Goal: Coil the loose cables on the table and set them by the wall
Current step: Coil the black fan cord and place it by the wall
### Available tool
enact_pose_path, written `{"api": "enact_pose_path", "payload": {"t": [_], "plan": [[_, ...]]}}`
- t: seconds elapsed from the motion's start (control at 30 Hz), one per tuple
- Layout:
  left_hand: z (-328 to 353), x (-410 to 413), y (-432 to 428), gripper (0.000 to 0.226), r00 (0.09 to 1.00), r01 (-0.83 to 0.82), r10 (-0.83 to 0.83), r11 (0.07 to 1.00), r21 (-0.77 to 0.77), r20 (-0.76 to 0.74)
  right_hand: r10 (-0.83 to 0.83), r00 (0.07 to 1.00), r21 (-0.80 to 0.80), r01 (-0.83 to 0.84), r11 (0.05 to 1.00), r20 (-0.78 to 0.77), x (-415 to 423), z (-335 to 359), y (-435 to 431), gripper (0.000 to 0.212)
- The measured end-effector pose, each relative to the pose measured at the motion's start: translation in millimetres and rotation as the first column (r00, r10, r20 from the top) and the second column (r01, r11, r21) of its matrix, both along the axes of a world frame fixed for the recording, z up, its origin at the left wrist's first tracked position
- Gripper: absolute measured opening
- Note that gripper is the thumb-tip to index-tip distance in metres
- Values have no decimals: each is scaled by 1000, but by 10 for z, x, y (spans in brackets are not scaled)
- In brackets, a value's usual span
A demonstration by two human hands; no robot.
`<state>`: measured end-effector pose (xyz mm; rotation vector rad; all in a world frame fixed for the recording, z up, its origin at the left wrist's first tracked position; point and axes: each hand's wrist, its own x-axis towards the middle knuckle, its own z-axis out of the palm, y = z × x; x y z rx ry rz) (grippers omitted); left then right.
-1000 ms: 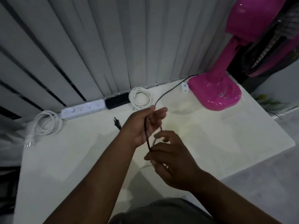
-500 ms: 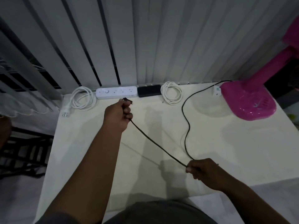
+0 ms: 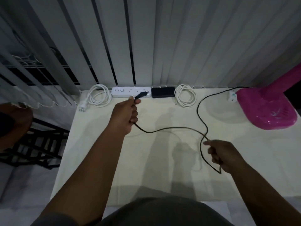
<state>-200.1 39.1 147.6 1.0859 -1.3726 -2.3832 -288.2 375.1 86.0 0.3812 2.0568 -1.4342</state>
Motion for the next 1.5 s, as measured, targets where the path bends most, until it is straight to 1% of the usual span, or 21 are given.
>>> {"api": "enact_pose_path", "payload": {"t": [0.07, 0.13, 0.17, 0.27, 0.4, 0.53, 0.6, 0.7, 0.8, 0.87, 0.9, 0.93, 0.97, 1.03, 1.07, 1.13, 1.2, 1.27, 1.33, 1.4, 1.5], "plan": [[-7, 22, 229, 32, 996, 79, -76, 995, -59, 53, -83, 996, -268, 74, 960, -21, 16, 259, -366, 23], [-20, 40, 446, 31, 989, 128, -126, 992, -12, 78, -17, 989, -439, -49, 897, -145, 114, 515, -654, 24], [-27, 41, 543, 31, 987, 140, -142, 990, 35, 79, 48, 970, -446, -153, 882, -238, 182, 618, -755, 24], [-42, 12, 784, 37, 992, 107, -119, 972, 210, 44, 305, 825, -201, -439, 876, -476, 432, 733, -880, 21], [19, -98, 953, 30, 1000, 6, 0, 976, 219, -28, 505, 696, 42, -567, 823, -510, 586, 630, -708, 12], [128, -181, 1091, 22, 993, 0, 31, 966, 259, -116, 597, 632, 120, -631, 767, -494, 490, 468, -462, 20], [181, -180, 1133, 22, 986, 22, 26, 957, 289, -163, 718, 529, 190, -730, 657, -452, 394, 345, -311, 35], [287, -155, 1095, 20, 975, 89, -25, 953, 289, -219, 871, 272, 376, -819, 433, -410, 191, 101, 18, 40], [393, -129, 1037, 28, 969, 162, -113, 961, 222, -218, 969, 14, 677, -713, 182, -246, -126, -133, 331, 34], [444, -101, 1006, 35, 970, 175, -148, 976, 131, -194, 999, -15, 792, -611, 20, -36, -382, -219, 473, 34], [461, -84, 987, 35, 969, 175, -157, 981, 88, -189, 1000, 6, 816, -577, -15, 23, -506, -243, 523, 34], [472, -68, 966, 35, 968, 179, -167, 983, 49, -187, 997, 60, 824, -567, -5, 47, -627, -234, 547, 33], [478, -55, 947, 34, 967, 187, -181, 982, 17, -182, 983, 185, 800, -592, 94, 22, -723, -180, 546, 31], [463, -48, 950, 33, 968, 200, -200, 980, -18, -150, 853, 504, 644, -610, 462, -135, -872, -53, 463, 24], [440, -58, 980, 33, 972, 194, -195, 981, -16, -129, 754, 615, 544, -561, 624, -230, -925, 35, 394, 22], [376, -107, 1089, 32, 984, 158, -157, 987, 5, -82, 514, 754, 361, -383, 850, -409, -974, 247, 214, 22], [310, -183, 1233, 32, 994, 101, -100, 995, 23, -32, 212, 854, 77, -199, 977, -474, -934, 466, -22, 23], [265, -273, 1371, 33, 999, 53, -53, 998, 23, 2, 20, 916, -205, -110, 973, -400, -813, 669, -263, 21], [245, -356, 1499, 31, 999, 35, -35, 999, 15, 8, 41, 924, -337, -180, 924, -381, -622, 812, -438, 17], [237, -439, 1608, 30, 1000, 27, -27, 1000, 3, 11, 193, 856, -289, -362, 886, -480, -441, 840, -489, 14], [235, -598, 1728, 34, 999, 8, -7, 999, -43, 36, 394, 673, -94, -567, 819, -627, -323, 754, -422, 29]]}}
